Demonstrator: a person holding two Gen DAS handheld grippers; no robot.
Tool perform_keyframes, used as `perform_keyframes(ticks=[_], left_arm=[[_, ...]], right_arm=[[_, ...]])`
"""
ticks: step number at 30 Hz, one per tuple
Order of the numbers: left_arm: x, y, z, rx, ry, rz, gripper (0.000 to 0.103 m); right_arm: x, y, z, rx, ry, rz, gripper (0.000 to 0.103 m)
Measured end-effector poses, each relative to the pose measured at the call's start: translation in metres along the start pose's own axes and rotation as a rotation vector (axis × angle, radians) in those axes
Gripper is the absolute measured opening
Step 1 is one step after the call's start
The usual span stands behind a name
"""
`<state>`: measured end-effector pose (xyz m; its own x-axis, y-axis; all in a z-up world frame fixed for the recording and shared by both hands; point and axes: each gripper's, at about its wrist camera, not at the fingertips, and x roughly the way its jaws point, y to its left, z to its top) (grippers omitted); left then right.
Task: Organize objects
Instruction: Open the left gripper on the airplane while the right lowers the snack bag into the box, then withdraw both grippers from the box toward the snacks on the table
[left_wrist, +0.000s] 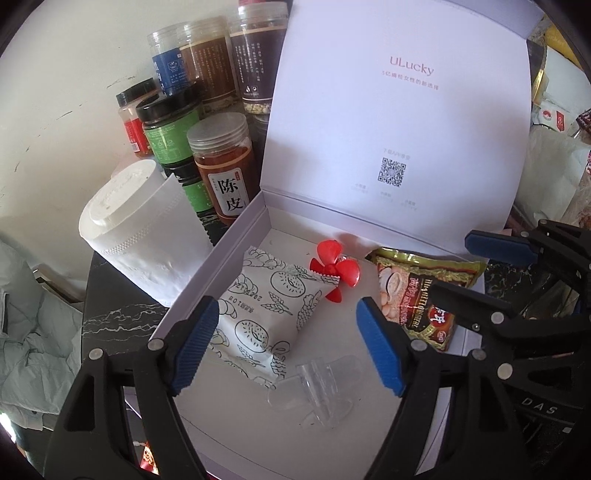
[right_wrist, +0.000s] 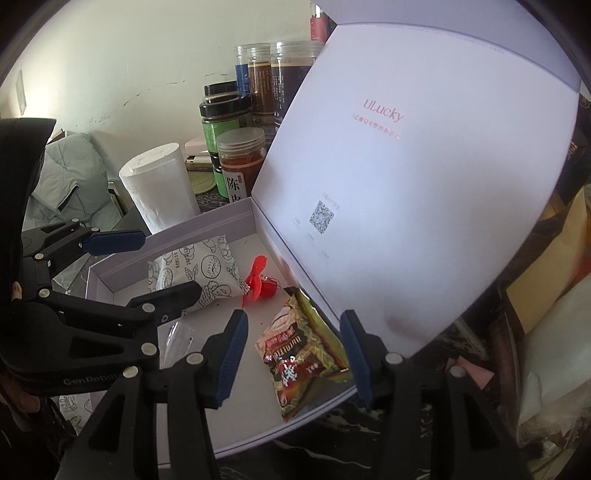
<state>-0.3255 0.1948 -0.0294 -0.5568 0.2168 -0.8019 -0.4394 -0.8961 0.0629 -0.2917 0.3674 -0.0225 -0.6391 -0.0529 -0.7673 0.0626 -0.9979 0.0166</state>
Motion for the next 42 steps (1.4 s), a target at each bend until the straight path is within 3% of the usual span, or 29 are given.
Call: perform_keyframes(ticks=[4,18,30,42], left_arm=[[-0.012,0.016,0.006,-0.038,-0.018,0.002,0.076],[-0.098,0.012,0.006,-0.075,-0.114,0.066,0.082],[-0.179,0.005,-0.012,-0.091,-0.208,0.113,0.089],[-0.234,0.000,-0.041,-0.117,-0.253,0.148,0.093]], right_arm=[[-0.013,0.003,0.005,0.003,-0.021,-0.002,0.060],[-0.082,0.028,0.008,-0.035,-0.105,-0.006,0.062],[-0.155,0.051,-0.004,-0.065,-0.189,-0.008,0.068],[-0.199,0.071,-0.026,-0.082,-0.228,0.012,0.071]])
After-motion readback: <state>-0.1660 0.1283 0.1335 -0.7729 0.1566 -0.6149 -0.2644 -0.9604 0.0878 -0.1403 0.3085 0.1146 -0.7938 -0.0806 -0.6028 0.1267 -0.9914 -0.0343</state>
